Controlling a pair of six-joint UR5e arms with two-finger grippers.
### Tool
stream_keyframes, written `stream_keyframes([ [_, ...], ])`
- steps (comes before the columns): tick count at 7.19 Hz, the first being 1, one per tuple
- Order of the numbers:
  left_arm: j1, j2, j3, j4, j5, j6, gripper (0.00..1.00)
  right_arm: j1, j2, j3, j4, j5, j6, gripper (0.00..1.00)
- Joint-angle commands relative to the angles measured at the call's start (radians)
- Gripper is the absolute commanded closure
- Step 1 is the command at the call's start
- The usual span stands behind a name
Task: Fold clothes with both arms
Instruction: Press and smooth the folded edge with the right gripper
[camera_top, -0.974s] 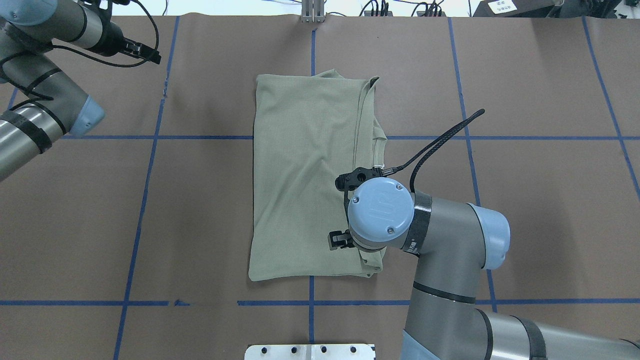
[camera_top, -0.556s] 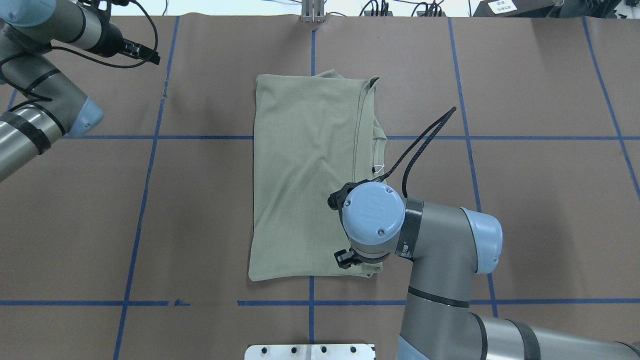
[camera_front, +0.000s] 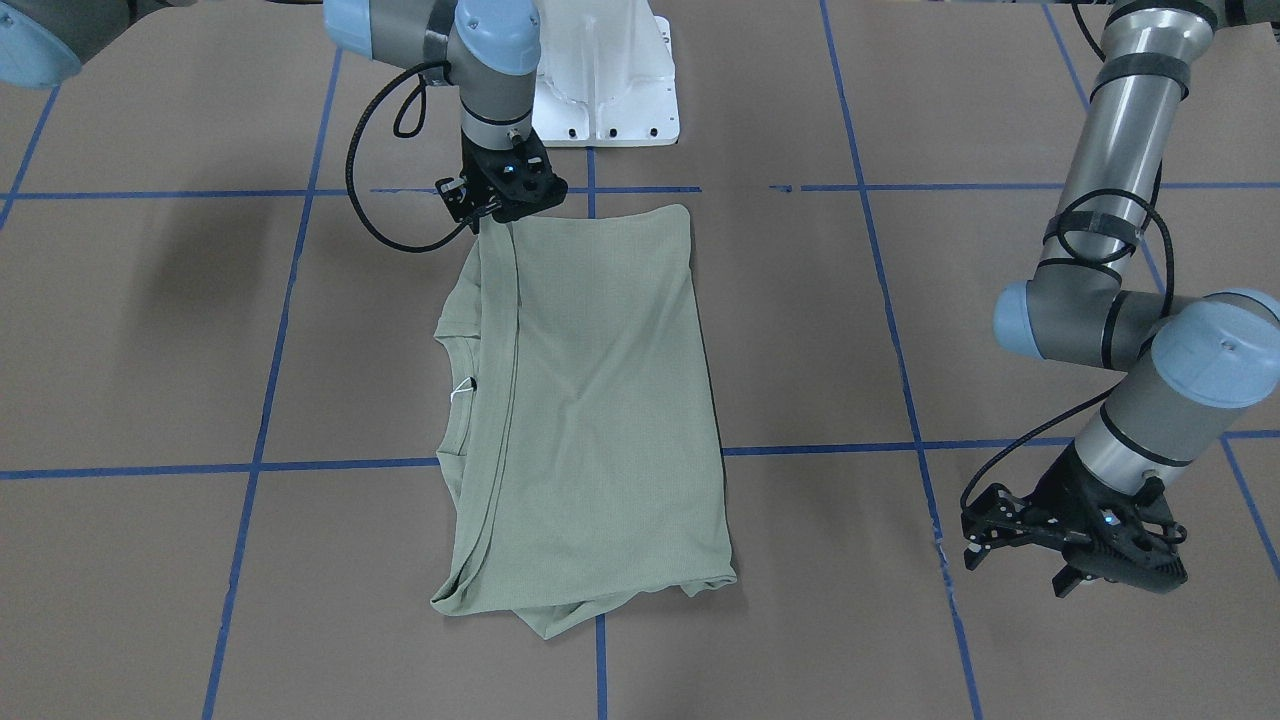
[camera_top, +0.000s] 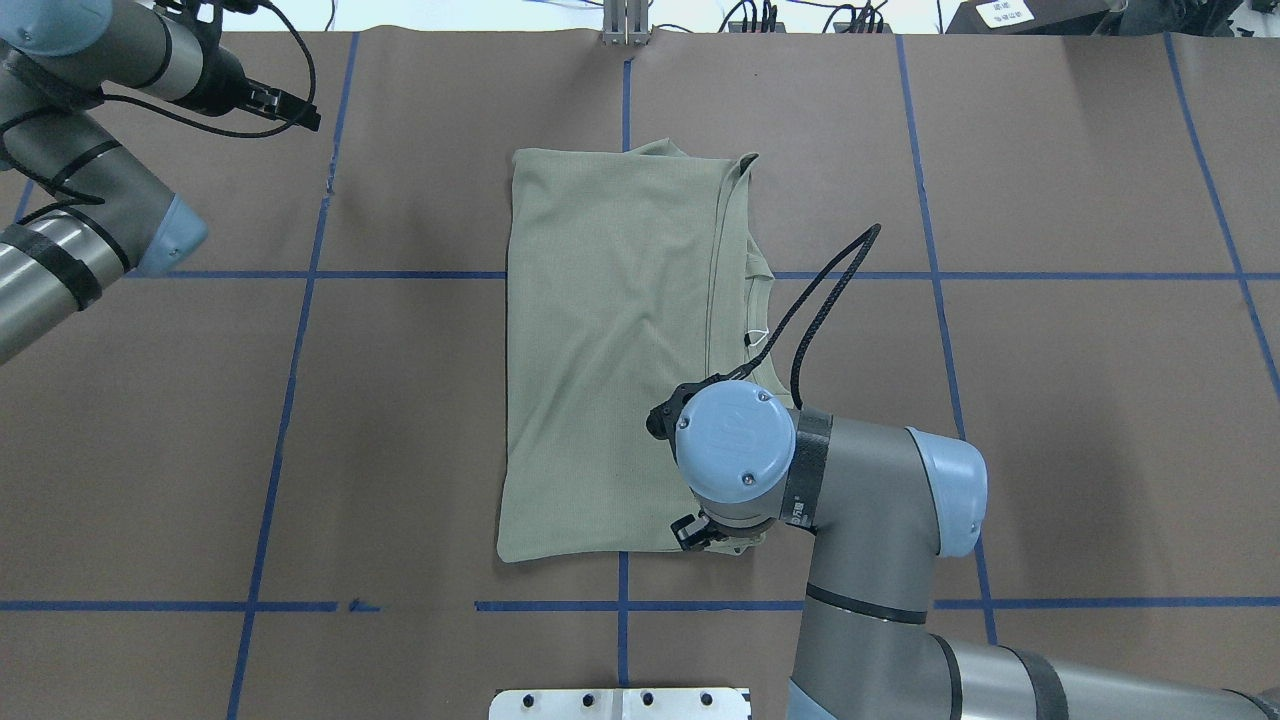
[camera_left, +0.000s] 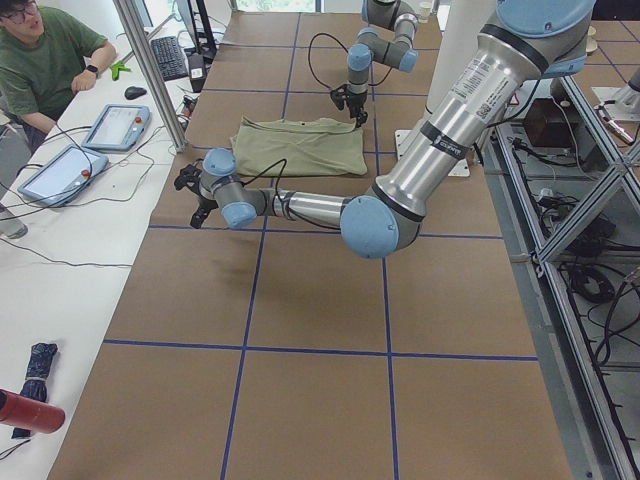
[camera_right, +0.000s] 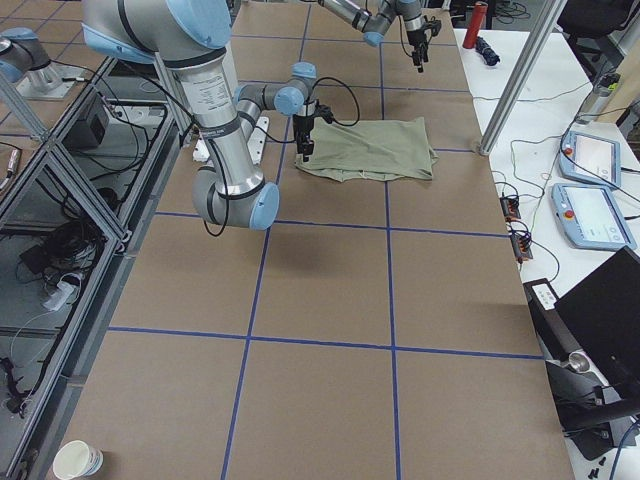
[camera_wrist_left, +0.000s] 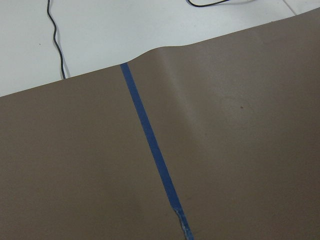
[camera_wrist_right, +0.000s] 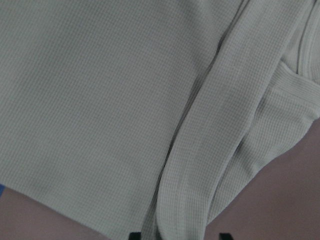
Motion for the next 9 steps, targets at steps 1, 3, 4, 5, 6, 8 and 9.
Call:
stream_keyframes([
  [1,0.0,0.0,0.0,0.0,0.0,0.0,0.0,-0.012,0.0,0.0,0.002,-0.002,-0.002,0.55],
  [3,0.0,0.0,0.0,0.0,0.0,0.0,0.0,-0.012,0.002,0.0,0.001,-0.007,-0.013,0.95],
  [4,0.0,0.0,-0.001,0.0,0.0,0.0,0.0,-0.012,0.002,0.002,0.002,-0.022,-0.025,1.0],
  [5,0.0,0.0,-0.001,0.0,0.0,0.0,0.0,-0.011,0.0,0.005,0.004,-0.027,-0.025,1.0],
  [6,0.002,0.0,-0.001,0.0,0.0,0.0,0.0,-0.003,-0.001,0.012,0.002,-0.028,-0.025,1.0],
  [8,0.003,0.0,-0.001,-0.003,0.0,0.0,0.0,0.012,-0.094,0.098,0.001,-0.03,0.005,1.0],
  [9,0.005,0.0,0.0,-0.005,0.0,0.0,0.0,0.006,-0.157,0.154,0.002,-0.028,0.139,1.0],
])
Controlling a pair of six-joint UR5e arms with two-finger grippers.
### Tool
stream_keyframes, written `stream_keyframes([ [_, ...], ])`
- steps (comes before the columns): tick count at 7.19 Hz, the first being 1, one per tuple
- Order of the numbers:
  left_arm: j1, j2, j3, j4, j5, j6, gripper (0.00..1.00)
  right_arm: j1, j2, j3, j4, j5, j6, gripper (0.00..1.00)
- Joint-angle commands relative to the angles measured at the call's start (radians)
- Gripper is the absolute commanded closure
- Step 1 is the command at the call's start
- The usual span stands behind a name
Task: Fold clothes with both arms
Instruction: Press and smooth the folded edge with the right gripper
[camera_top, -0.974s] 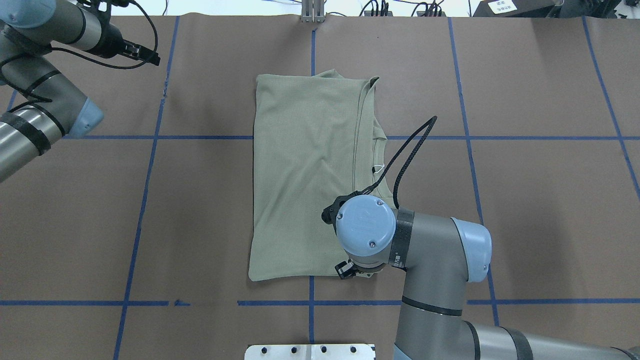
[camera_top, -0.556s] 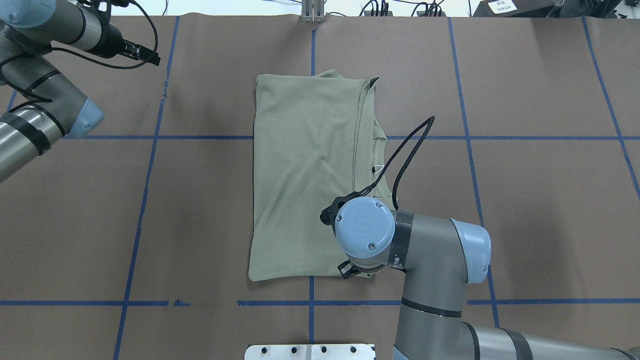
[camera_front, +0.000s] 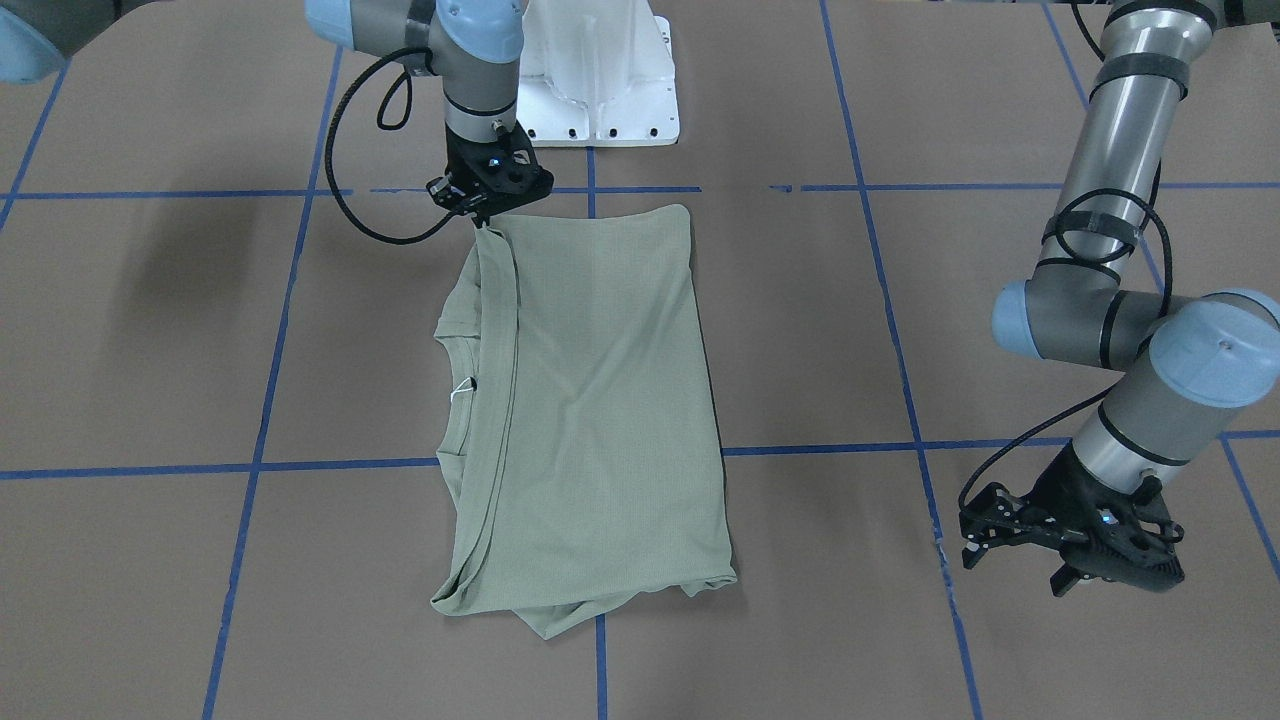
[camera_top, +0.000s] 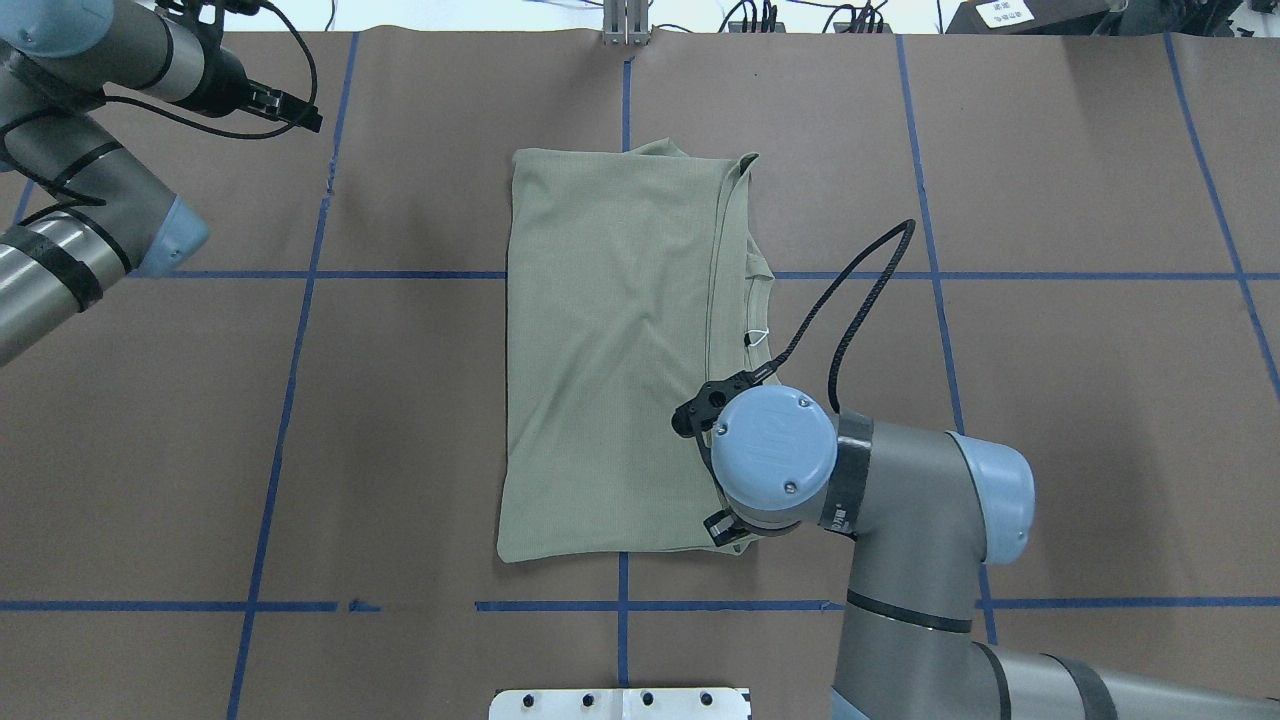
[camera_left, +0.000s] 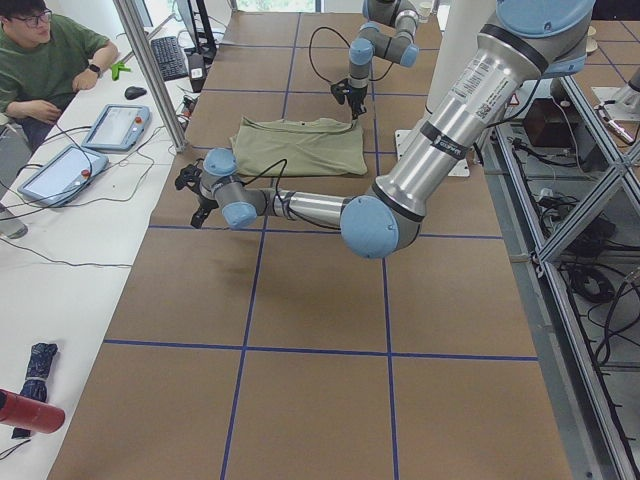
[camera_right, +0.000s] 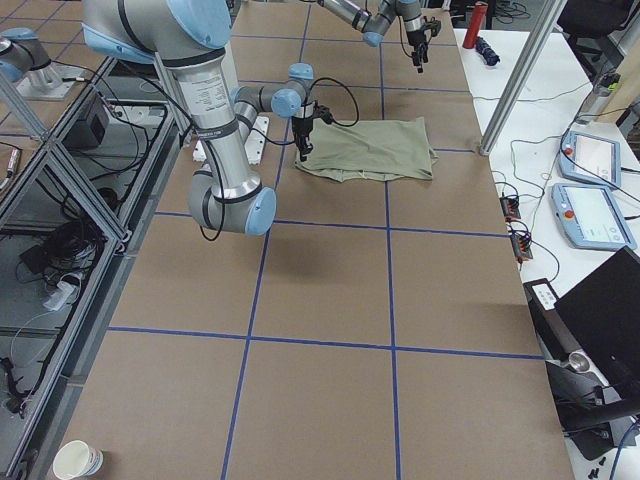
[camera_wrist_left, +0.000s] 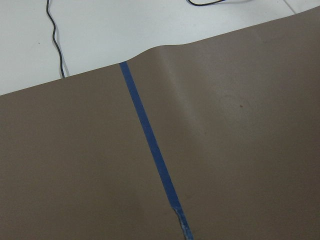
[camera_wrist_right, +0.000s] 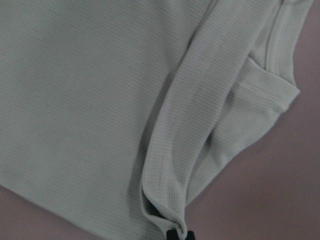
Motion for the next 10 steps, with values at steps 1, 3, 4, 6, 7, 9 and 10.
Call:
stream_keyframes([
  [1,0.003,0.0,-0.001,-0.002,0.0,0.0,0.0,-0.058,-0.099,0.076,0.004,-0.013,0.296,1.0],
  [3,0.005,0.0,-0.001,-0.002,0.0,0.0,0.0,-0.167,-0.104,0.073,0.011,-0.133,0.576,0.9],
  [4,0.005,0.0,-0.001,-0.002,0.0,0.0,0.0,-0.182,-0.106,0.069,0.011,-0.148,0.58,0.09],
  [6,0.005,0.0,-0.001,-0.002,0.0,0.0,0.0,-0.157,-0.089,0.073,0.012,-0.161,0.558,0.0],
  [7,0.005,0.0,-0.001,-0.002,0.0,0.0,0.0,-0.114,-0.054,0.066,0.011,-0.153,0.467,0.0],
  [9,0.005,0.0,-0.001,-0.002,0.0,0.0,0.0,-0.029,-0.011,0.027,0.011,-0.138,0.313,0.0],
  [10,0.006,-0.002,-0.001,-0.002,0.0,0.0,0.0,-0.015,0.029,-0.028,0.011,-0.136,0.26,0.0],
])
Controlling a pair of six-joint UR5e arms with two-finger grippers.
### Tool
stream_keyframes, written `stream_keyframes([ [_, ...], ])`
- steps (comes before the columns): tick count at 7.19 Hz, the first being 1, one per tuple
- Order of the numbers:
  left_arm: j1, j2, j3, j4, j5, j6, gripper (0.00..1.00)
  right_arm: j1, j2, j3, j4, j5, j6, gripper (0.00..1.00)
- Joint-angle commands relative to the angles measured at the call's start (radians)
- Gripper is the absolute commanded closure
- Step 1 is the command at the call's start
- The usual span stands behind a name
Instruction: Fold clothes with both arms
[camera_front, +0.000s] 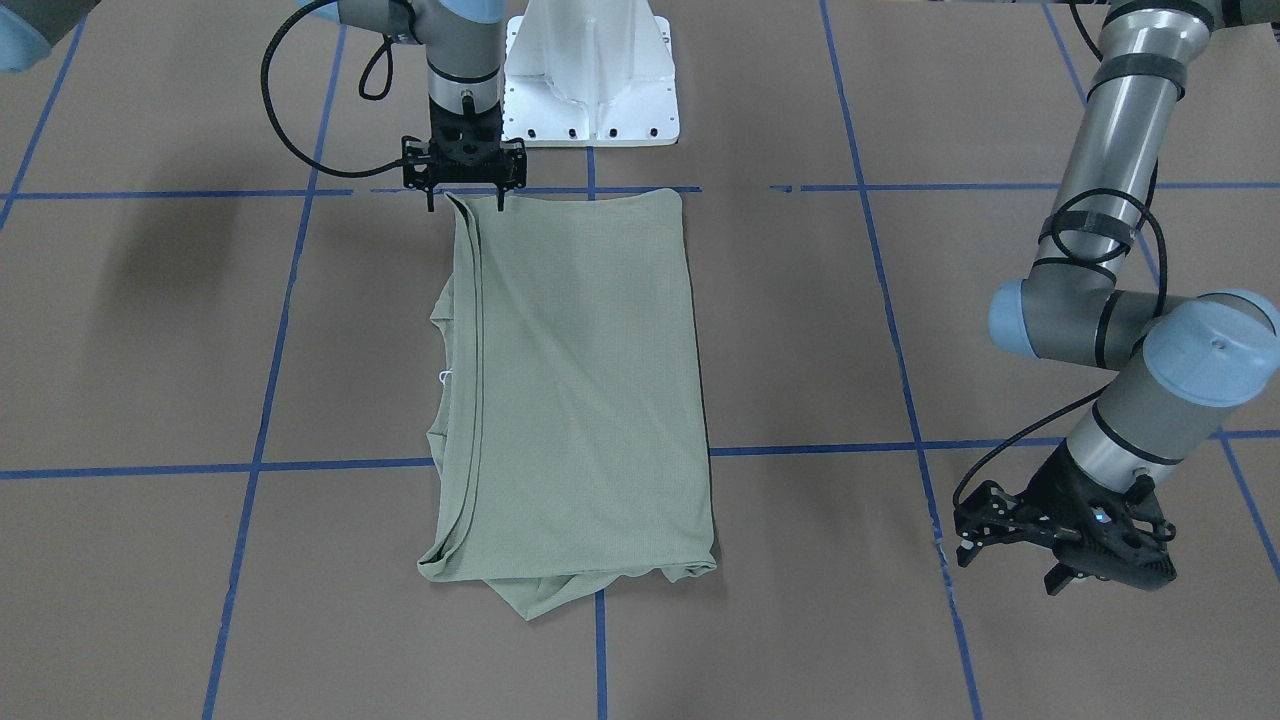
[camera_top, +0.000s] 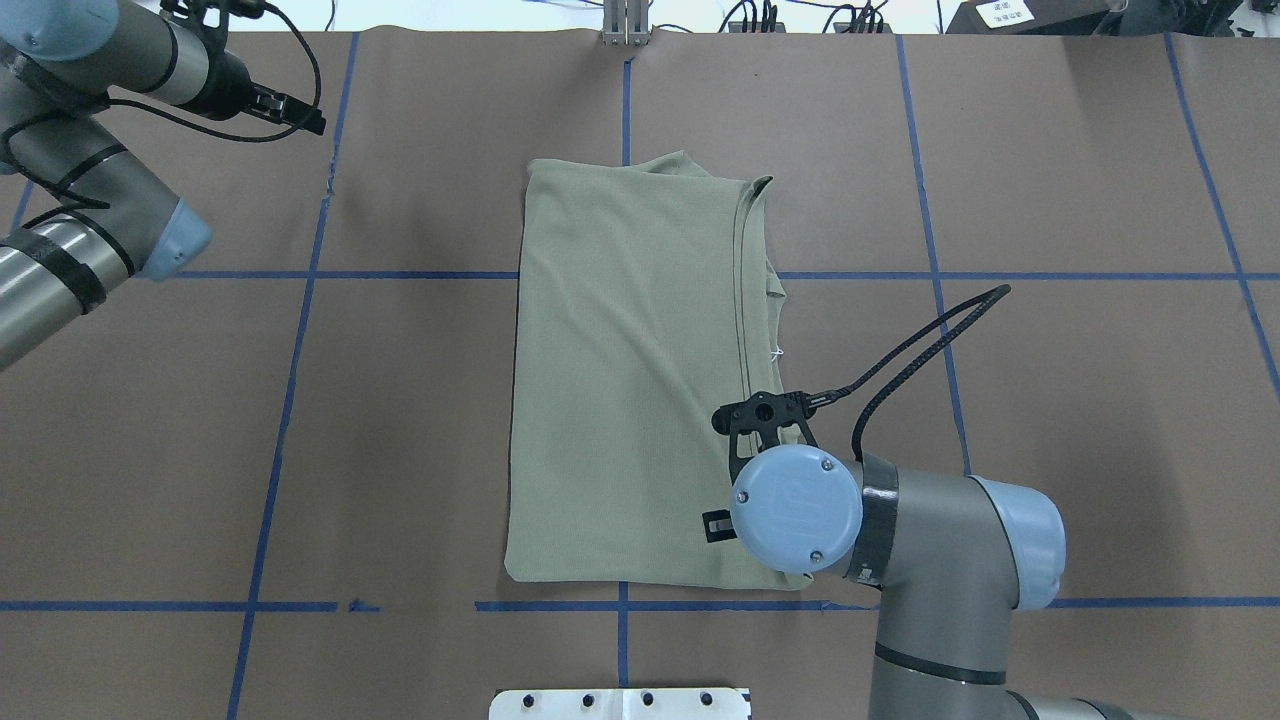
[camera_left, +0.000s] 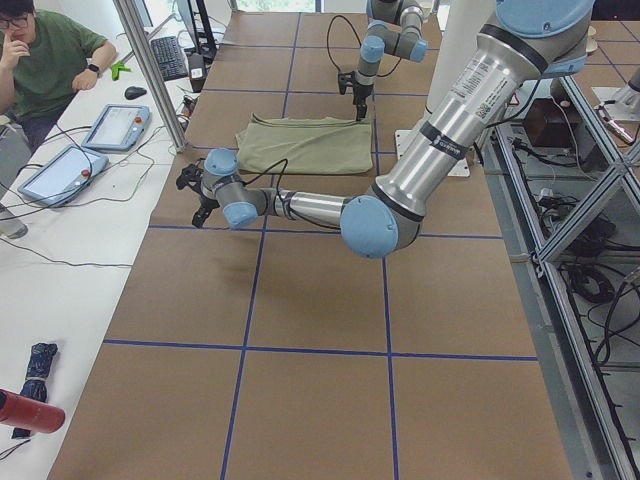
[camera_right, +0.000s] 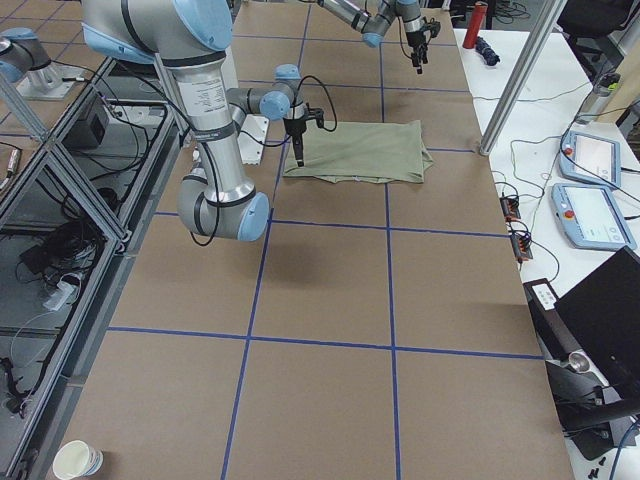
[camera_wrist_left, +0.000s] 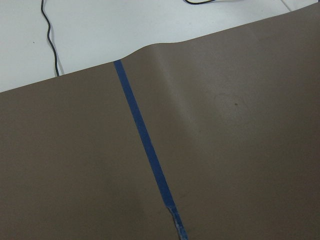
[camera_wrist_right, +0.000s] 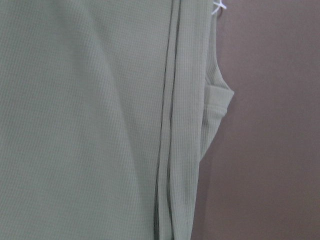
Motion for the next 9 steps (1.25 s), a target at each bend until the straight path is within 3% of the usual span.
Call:
stream_keyframes([
  [1,-0.001,-0.001,0.0,0.0,0.0,0.0,0.0,0.029,0.035,-0.064,-0.001,0.039,-0.124,0.0],
  [2,-0.001,-0.001,0.0,0.0,0.0,0.0,0.0,0.029,0.023,-0.066,-0.004,0.075,-0.152,0.0],
  [9,0.001,-0.001,0.0,0.0,0.0,0.0,0.0,0.055,-0.033,-0.089,-0.051,0.074,-0.173,0.0],
])
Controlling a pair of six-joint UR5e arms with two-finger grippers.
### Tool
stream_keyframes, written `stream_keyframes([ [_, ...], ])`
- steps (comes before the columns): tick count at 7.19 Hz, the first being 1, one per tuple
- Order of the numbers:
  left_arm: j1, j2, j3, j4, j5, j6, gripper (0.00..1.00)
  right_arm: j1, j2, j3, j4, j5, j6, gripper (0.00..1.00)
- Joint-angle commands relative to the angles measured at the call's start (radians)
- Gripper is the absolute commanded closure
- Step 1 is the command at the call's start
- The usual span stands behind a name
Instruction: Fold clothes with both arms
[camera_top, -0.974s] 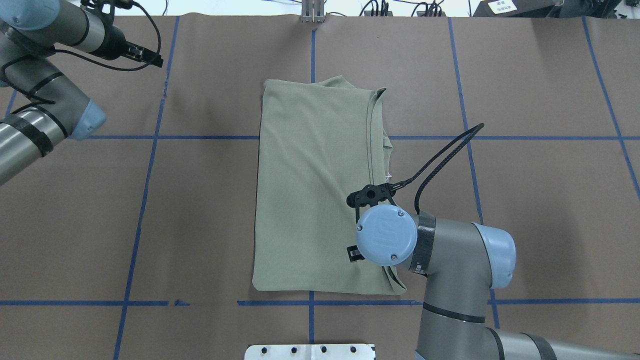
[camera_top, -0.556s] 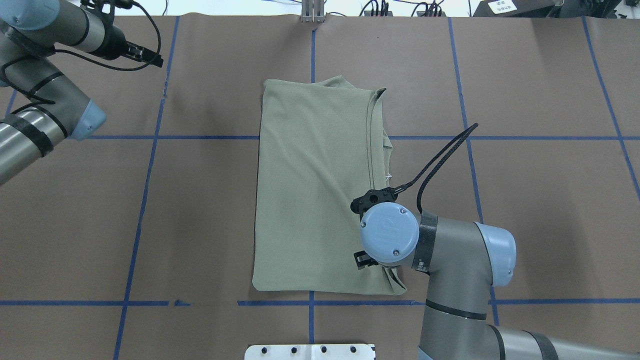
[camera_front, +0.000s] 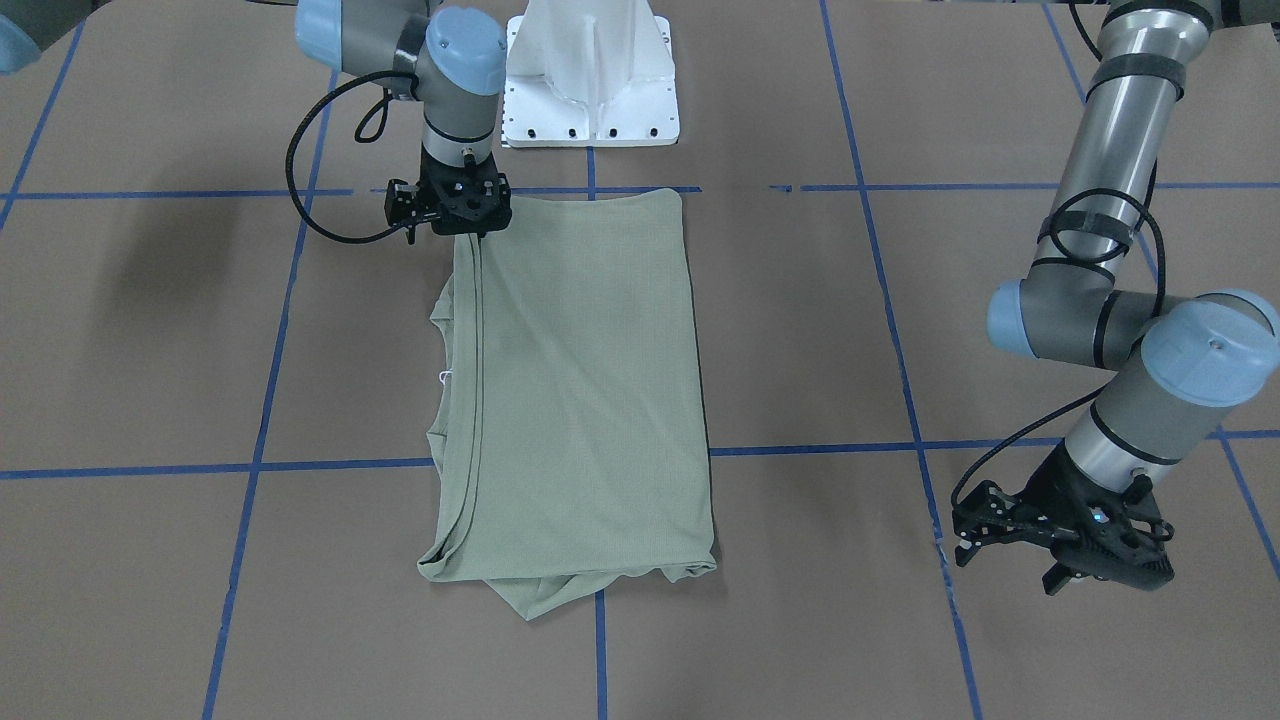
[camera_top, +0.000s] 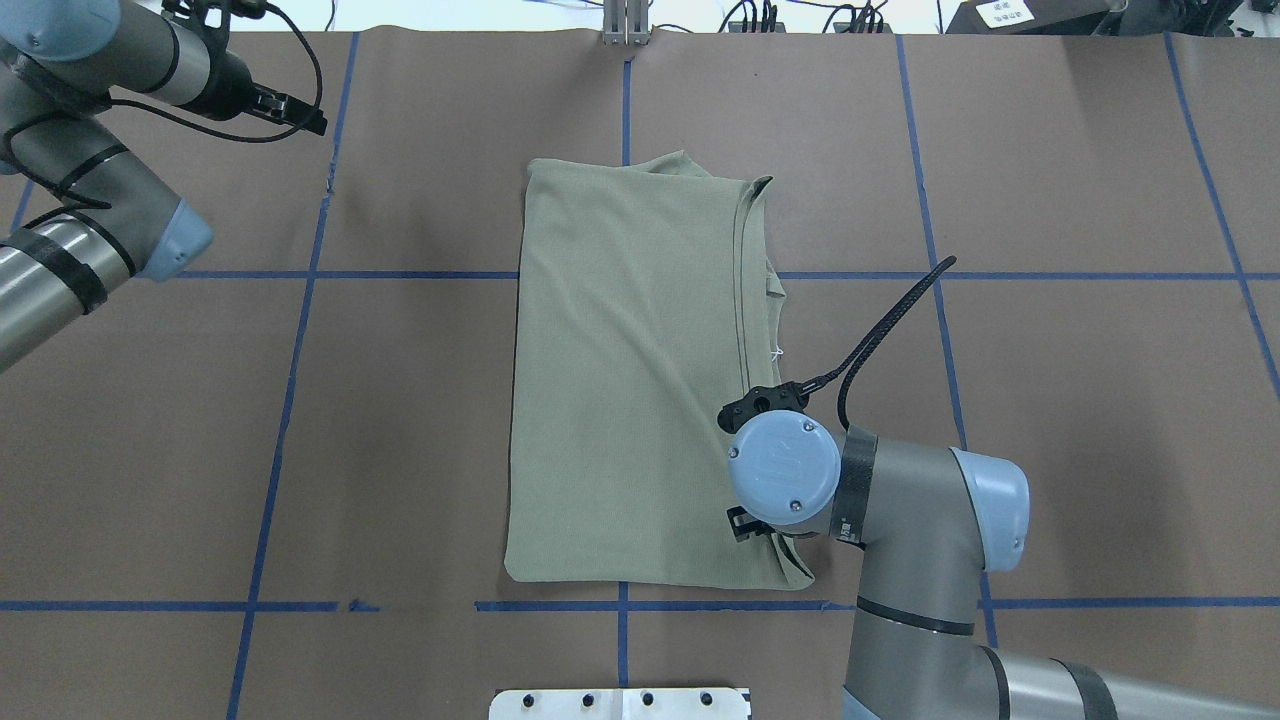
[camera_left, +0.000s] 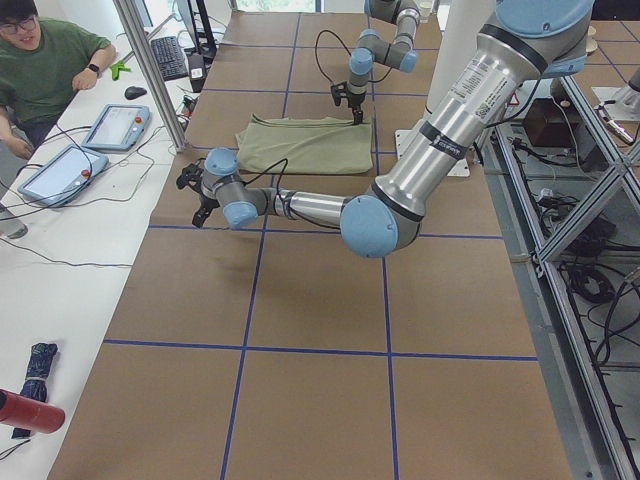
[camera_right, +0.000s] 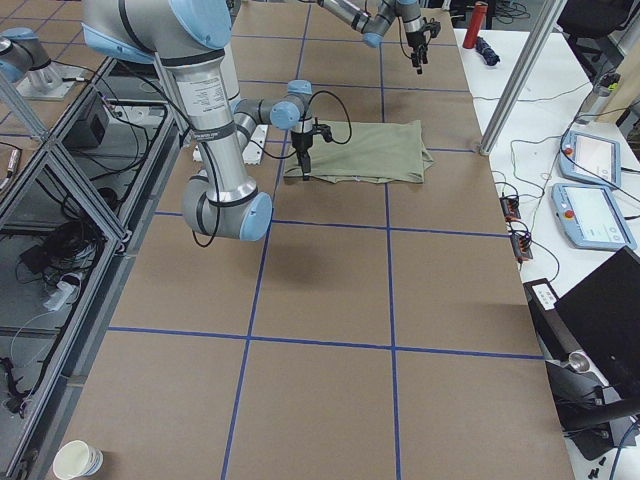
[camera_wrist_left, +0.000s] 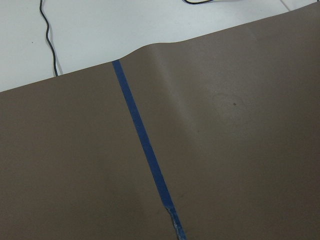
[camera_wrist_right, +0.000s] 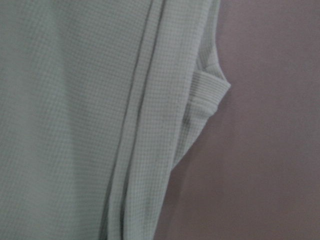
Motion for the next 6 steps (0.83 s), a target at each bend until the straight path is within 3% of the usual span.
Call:
stream_keyframes([
  [1,0.0,0.0,0.0,0.0,0.0,0.0,0.0,0.038,-0.019,0.009,-0.075,0.0,-0.037,0.0],
  [4,0.002,0.002,0.002,-0.017,0.0,0.0,0.0,0.065,-0.129,0.043,-0.104,-0.007,-0.038,0.0],
  [6,0.008,0.006,-0.003,-0.024,0.0,-0.002,0.0,0.109,-0.04,0.034,-0.09,0.003,-0.03,0.0],
])
